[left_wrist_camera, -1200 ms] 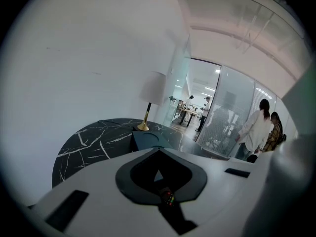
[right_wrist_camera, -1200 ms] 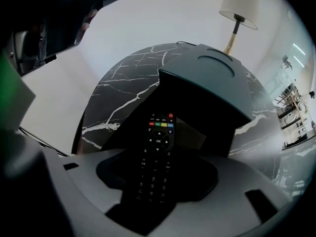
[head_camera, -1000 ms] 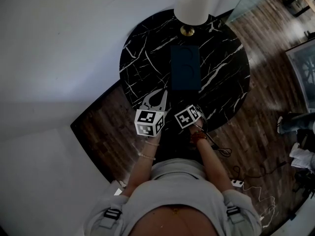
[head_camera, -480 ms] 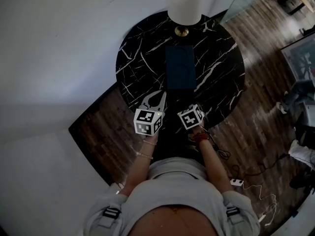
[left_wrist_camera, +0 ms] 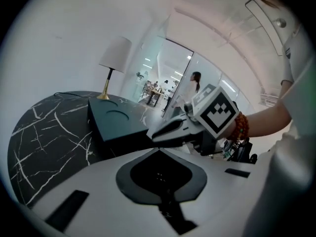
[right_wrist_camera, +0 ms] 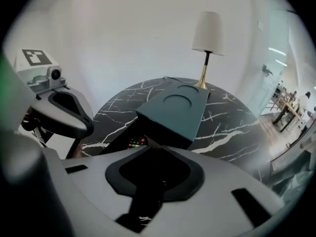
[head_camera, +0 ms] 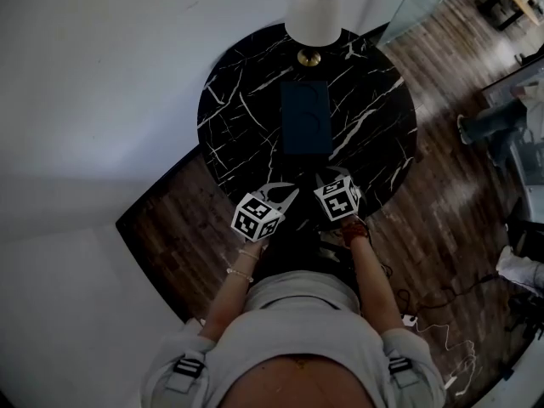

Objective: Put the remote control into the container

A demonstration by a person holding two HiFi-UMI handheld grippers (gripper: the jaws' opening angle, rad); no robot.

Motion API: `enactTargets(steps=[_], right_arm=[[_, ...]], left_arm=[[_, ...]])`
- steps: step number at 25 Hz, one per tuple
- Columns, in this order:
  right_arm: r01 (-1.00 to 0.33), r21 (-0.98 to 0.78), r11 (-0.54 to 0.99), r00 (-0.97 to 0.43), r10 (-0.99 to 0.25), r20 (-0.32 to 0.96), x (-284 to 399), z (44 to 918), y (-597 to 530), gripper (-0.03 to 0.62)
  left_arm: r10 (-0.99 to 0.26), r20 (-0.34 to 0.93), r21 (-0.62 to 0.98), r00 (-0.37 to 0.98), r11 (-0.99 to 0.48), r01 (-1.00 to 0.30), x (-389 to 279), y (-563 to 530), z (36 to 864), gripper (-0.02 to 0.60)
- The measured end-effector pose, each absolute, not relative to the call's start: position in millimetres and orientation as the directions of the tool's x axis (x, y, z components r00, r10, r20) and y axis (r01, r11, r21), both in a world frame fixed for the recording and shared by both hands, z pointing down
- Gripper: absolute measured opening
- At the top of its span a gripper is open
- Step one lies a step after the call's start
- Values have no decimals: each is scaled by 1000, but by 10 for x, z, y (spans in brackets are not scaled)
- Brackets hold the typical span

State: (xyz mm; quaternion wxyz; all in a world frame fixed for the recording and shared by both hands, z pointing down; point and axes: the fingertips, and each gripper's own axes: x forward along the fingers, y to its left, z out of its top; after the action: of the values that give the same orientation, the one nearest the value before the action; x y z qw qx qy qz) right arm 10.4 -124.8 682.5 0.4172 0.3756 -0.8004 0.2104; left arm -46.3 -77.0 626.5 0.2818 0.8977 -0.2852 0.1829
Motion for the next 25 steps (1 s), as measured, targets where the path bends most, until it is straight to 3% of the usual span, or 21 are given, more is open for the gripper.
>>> enactTargets(steps=[11, 25], right_arm=[[-776, 13, 631, -400, -508, 763, 223, 6685, -1548, 14], [-791, 34, 610, -396, -555, 731, 243, 6623, -1916, 12]], left_arm=[[-365, 549, 389, 751, -684, -617, -399, -442, 6453, 2], [-193, 638, 391, 745, -752, -530, -238, 109, 6694, 2]])
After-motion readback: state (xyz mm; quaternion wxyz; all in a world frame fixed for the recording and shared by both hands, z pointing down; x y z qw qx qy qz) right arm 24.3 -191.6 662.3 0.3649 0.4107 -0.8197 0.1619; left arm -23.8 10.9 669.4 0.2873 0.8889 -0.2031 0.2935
